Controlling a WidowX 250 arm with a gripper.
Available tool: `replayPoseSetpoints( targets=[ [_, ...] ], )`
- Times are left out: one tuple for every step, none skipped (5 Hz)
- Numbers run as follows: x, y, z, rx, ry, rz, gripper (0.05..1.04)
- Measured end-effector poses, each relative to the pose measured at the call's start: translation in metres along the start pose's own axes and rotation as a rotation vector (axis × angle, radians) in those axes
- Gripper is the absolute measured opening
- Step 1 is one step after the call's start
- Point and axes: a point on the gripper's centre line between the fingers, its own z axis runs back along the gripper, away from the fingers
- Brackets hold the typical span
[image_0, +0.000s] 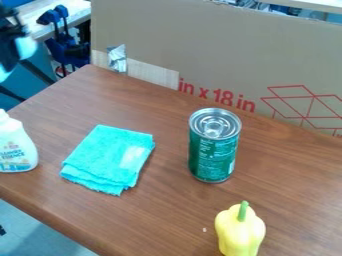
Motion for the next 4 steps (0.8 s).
replayPoseSetpoints(
  targets=[
    [0.002,0.031,-0.033,0.004,0.04,0.105,0.328],
    [0.014,0.045,-0.048,-0.012,0.039,0.181,0.328],
    [0.028,0.056,-0.049,0.0,0.04,0.203,0.328],
    [0.032,0.071,-0.046,0.023,0.053,0.215,0.328]
  ],
)
